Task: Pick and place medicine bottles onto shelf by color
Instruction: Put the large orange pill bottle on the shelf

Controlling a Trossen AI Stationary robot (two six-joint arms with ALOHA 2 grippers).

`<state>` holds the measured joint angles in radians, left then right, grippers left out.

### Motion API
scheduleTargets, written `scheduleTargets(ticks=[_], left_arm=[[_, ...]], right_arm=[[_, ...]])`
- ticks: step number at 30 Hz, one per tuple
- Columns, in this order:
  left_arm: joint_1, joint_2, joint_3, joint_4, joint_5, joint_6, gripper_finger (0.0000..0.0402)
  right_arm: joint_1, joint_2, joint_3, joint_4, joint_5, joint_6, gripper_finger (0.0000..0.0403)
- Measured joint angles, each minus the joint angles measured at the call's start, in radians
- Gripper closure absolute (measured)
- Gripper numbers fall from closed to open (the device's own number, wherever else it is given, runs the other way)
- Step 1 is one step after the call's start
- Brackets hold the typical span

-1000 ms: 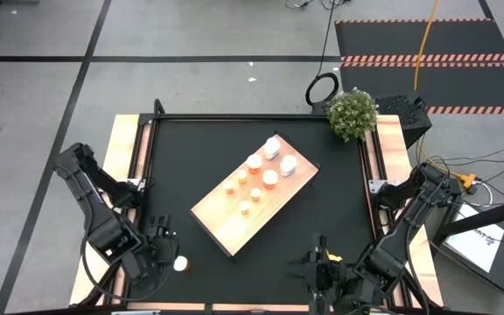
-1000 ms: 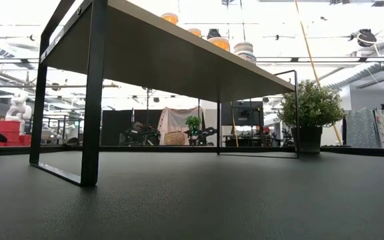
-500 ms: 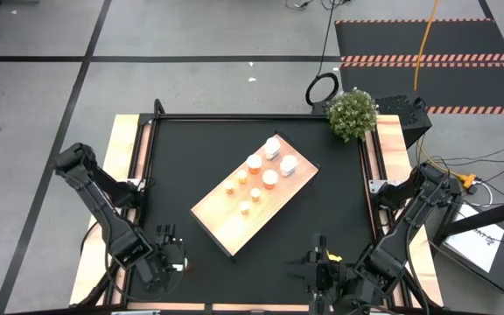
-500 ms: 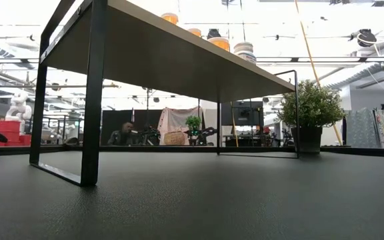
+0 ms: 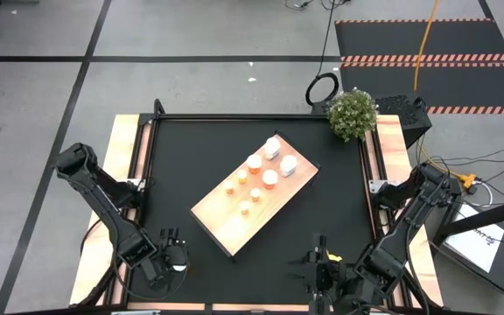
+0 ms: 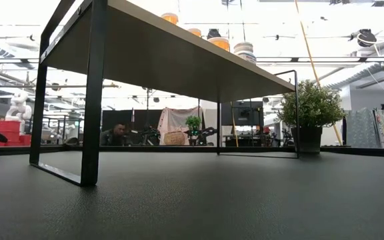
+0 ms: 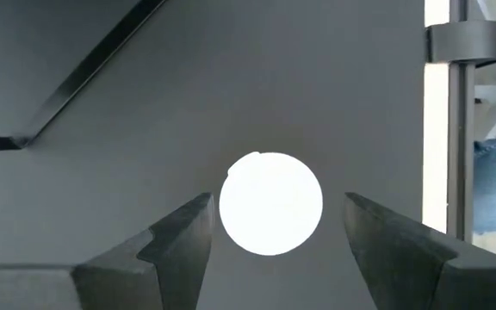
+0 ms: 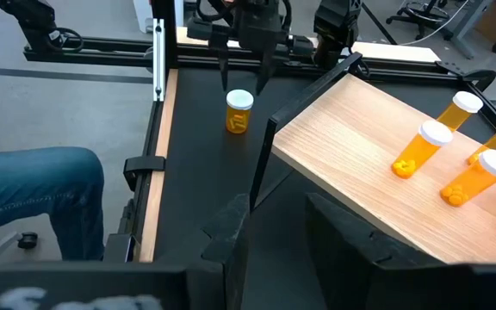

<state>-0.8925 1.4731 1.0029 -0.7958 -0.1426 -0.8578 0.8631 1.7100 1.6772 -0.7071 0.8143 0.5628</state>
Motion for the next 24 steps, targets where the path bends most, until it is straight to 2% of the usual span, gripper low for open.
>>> scheduleTargets(ticks=[10,24], left_arm=[[0.0,0.0,-0.063,0.054,-0.014,-0.002,0.0144],[-0.021,0.02,-0.063,0.084,-0.015,0.006,0.0144]], right_arm=[[0.0,0.0,0.0,0.0,0.0,0.0,0.0297],[0.0,0.0,0.0,0.0,0.0,0.001,0.0297]])
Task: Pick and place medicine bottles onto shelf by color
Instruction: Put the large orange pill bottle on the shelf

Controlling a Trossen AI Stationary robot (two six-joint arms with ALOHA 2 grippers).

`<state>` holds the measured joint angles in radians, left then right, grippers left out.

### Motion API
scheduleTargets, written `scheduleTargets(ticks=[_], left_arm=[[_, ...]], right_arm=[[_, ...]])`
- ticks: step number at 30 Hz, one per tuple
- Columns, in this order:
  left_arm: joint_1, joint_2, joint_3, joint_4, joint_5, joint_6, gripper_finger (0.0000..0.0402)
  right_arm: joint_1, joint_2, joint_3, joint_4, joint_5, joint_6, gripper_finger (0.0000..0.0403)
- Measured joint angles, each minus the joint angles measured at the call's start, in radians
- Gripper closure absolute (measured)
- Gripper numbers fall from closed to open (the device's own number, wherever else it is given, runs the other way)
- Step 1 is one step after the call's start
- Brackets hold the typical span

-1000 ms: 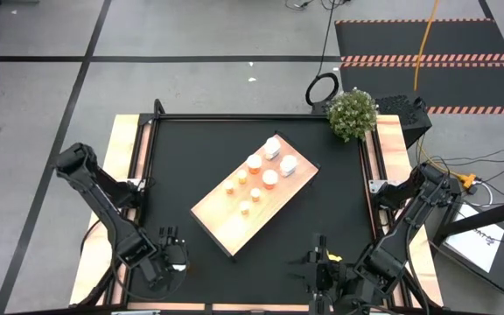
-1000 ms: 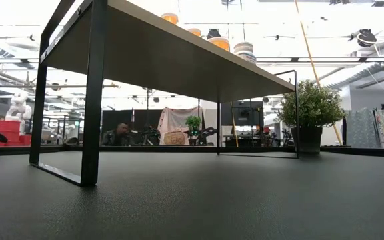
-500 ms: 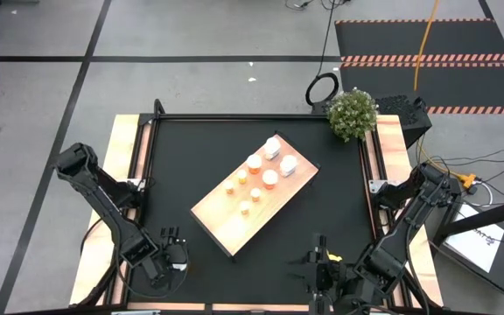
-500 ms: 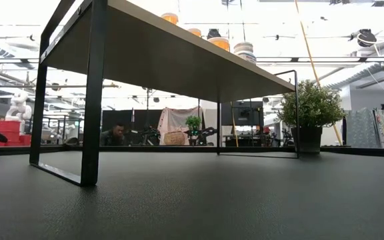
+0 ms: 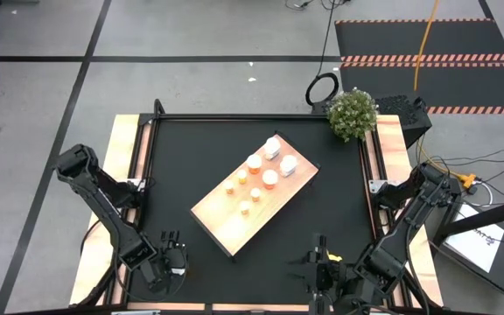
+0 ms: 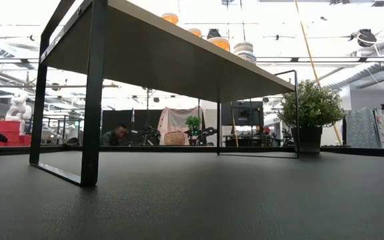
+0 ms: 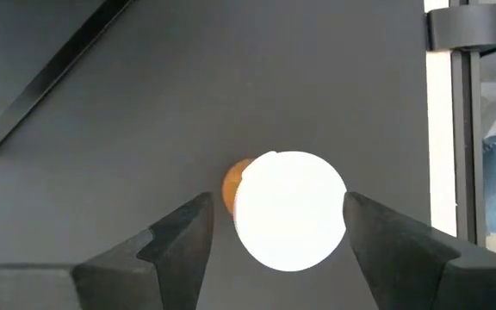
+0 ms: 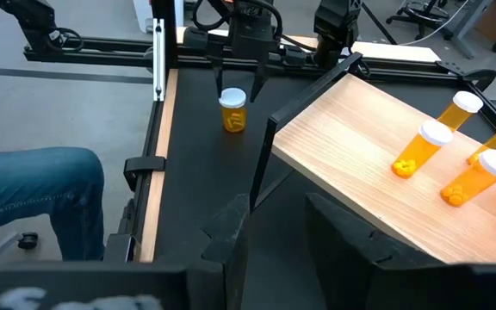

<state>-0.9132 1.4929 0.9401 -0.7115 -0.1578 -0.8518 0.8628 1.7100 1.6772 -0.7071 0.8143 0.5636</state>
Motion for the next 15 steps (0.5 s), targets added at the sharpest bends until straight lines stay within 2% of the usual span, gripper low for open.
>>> scheduleTargets(ticks=[4,11,15], left_arm=[[-0.001,0.0,0.0,0.009,-0.001,0.0,0.0137],[-0.006,0.0,0.0,0.004,-0.024,0.015,0.0094],[-0.006,0.0,-0.001,0.004,-0.017,0.017,0.0083]], right_arm=[[0.0,0.0,0.0,0.0,0.0,0.0,0.0297],[0.0,0.0,0.0,0.0,0.0,0.0,0.0297],[0.0,0.0,0.0,0.0,0.0,0.0,0.0297]])
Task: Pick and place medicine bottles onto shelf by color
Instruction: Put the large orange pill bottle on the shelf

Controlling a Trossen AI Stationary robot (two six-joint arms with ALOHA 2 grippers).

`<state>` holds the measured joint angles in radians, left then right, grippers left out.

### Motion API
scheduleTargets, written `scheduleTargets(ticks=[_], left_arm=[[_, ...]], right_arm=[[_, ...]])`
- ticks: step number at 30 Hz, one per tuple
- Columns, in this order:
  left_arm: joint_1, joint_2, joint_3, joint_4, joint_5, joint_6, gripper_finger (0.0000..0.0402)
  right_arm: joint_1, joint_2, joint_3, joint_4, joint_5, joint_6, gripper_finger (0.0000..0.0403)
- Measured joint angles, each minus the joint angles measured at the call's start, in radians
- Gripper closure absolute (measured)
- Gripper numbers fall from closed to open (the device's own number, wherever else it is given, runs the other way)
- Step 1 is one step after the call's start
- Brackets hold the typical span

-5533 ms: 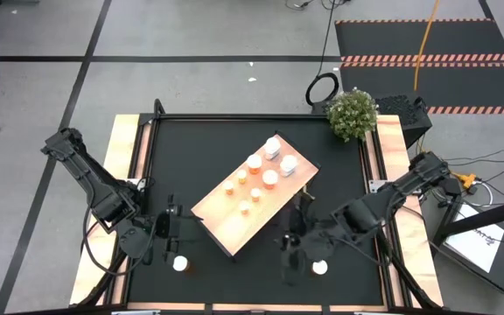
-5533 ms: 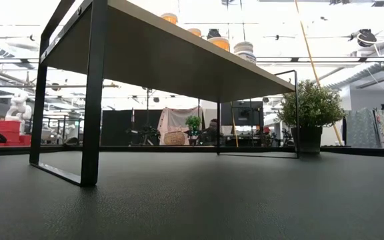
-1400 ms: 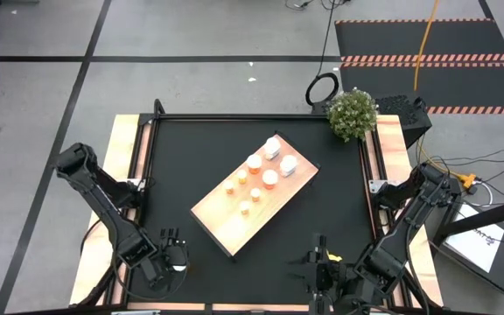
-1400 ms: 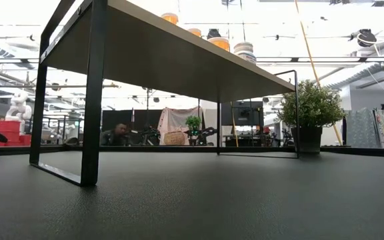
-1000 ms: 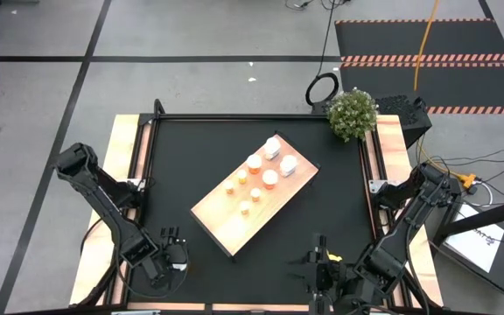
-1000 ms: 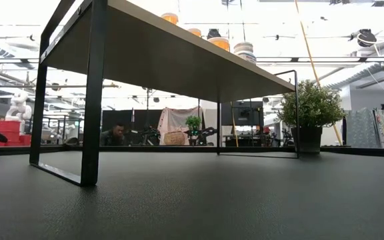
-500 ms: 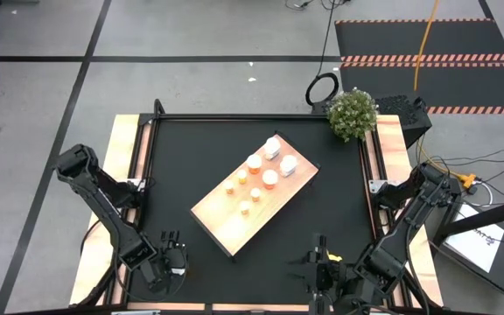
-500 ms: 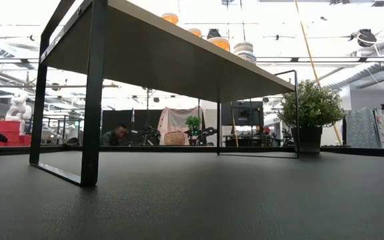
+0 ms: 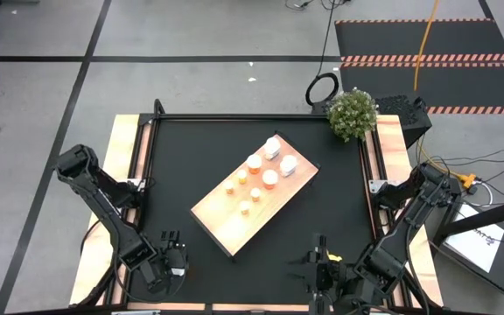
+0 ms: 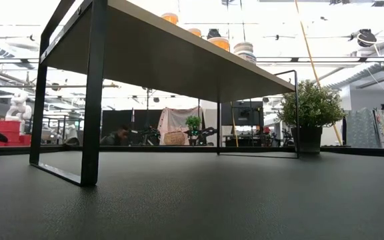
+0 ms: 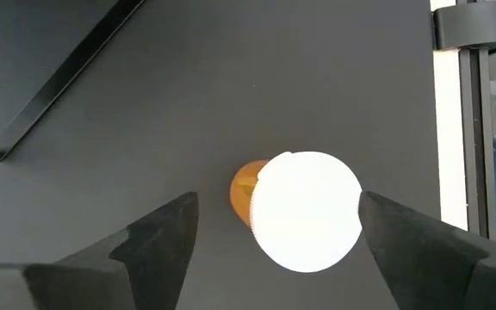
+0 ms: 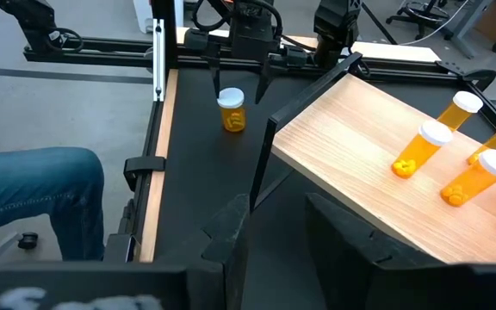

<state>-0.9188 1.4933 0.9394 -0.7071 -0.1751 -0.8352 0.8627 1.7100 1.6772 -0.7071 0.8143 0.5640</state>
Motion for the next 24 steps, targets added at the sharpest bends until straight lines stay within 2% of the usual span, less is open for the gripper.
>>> scheduleTargets(ticks=[12,17,24], left_arm=[[0.0,0.002,0.057,-0.089,0.011,0.003,0.0095],[0.0,0.002,0.057,-0.114,-0.04,0.003,0.0093],[0.0,0.024,0.058,-0.112,-0.059,0.015,0.0064]], right_arm=[[0.0,0.0,0.0,0.0,0.0,0.0,0.0297],[0.0,0.0,0.0,0.0,0.0,0.0,0.0297],[0.0,0.0,0.0,0.0,-0.002,0.0,0.0297]])
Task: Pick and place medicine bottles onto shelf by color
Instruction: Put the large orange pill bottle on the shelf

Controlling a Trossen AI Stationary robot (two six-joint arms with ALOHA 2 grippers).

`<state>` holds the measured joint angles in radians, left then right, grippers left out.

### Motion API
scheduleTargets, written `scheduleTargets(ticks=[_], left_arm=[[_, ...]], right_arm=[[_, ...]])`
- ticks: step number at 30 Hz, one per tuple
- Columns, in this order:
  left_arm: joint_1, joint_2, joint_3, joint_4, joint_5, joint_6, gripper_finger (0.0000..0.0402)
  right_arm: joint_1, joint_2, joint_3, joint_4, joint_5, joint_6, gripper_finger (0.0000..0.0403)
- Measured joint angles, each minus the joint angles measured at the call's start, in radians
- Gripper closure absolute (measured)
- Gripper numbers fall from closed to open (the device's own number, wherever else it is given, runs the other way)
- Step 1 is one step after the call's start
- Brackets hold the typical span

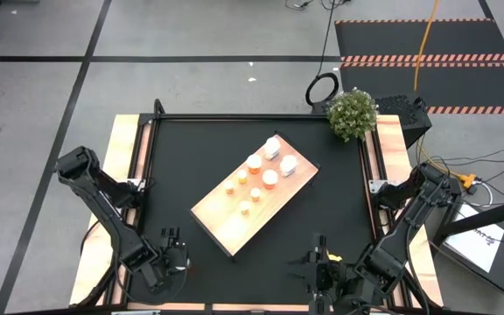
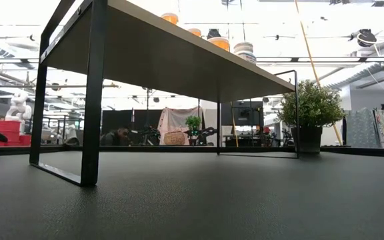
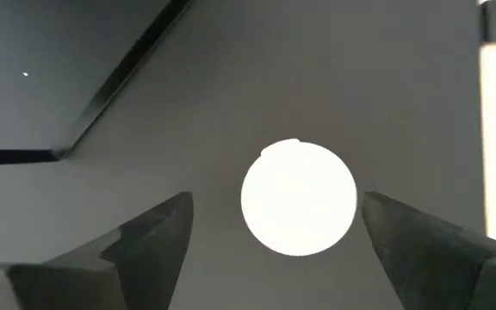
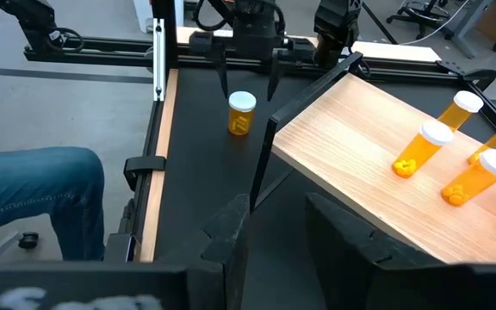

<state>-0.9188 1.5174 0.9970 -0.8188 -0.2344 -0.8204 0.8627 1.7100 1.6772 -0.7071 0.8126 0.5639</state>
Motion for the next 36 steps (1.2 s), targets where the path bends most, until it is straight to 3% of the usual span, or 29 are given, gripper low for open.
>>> scheduleTargets(ticks=[6,20,28,36], left_arm=[[0.002,0.068,0.0,0.006,0.009,0.023,0.0057],[0.004,0.052,0.001,0.007,0.026,0.01,0.0159],[0.004,0.051,0.001,0.007,0.042,0.01,0.019],[0.004,0.051,0.001,0.007,0.043,0.007,0.0194]], right_arm=[[0.0,0.0,0.0,0.0,-0.001,0.0,0.0297],[0.0,0.0,0.0,0.0,-0.001,0.0,0.0297],[0.0,0.0,0.0,0.0,-0.001,0.0,0.0297],[0.0,0.0,0.0,0.0,-0.001,0.0,0.0297]])
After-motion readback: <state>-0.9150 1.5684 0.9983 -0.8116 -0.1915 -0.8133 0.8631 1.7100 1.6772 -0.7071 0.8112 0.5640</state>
